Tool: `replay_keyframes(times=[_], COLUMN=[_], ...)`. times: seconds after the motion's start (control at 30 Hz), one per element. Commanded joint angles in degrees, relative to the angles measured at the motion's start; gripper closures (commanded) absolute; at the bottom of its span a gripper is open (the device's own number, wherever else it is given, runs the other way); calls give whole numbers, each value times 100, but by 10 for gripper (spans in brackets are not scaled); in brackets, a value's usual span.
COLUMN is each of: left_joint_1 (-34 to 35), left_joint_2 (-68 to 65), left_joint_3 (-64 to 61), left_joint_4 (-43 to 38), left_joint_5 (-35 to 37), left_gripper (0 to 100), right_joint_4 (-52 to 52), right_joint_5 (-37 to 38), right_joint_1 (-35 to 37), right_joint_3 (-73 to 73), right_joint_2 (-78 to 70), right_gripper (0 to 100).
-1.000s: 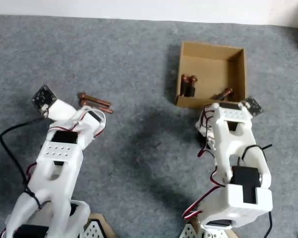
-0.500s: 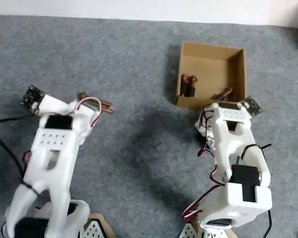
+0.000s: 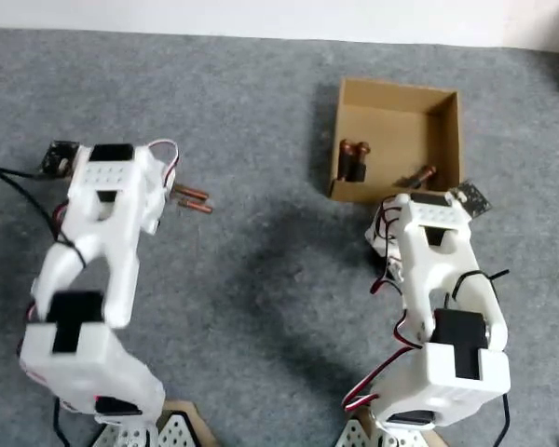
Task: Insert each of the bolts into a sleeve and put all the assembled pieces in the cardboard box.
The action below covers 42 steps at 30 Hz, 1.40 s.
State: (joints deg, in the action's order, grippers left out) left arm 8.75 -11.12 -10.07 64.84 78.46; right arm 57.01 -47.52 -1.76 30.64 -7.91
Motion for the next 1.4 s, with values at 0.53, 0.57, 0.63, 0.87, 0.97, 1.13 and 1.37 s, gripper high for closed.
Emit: replay_keyframes(times=[0.53,0.57,0.63,0.87,0.97,1.13,1.37], left_joint_1=[22,22,-75,-268,-338,-374,-347], left_joint_2=[-1763,-1763,-1807,-1859,-2185,-2985,-3811], left_joint_3=[2088,2158,2343,2404,2563,3248,4523], left_joint_4=[97,185,466,580,580,826,1881], left_joint_5=[290,343,334,334,334,352,325], left_gripper=[871,871,871,870,870,870,880], right_joint_4=[-92,-110,-110,-110,-110,-110,-110], right_joint_5=[97,97,97,97,97,97,97], right_joint_1=[127,127,127,127,127,127,119], right_joint_3=[-40,-40,-40,-31,-22,-13,-13], right_joint_2=[-92,-101,-101,-101,-101,-101,-101], right_gripper=[995,995,995,995,995,995,995])
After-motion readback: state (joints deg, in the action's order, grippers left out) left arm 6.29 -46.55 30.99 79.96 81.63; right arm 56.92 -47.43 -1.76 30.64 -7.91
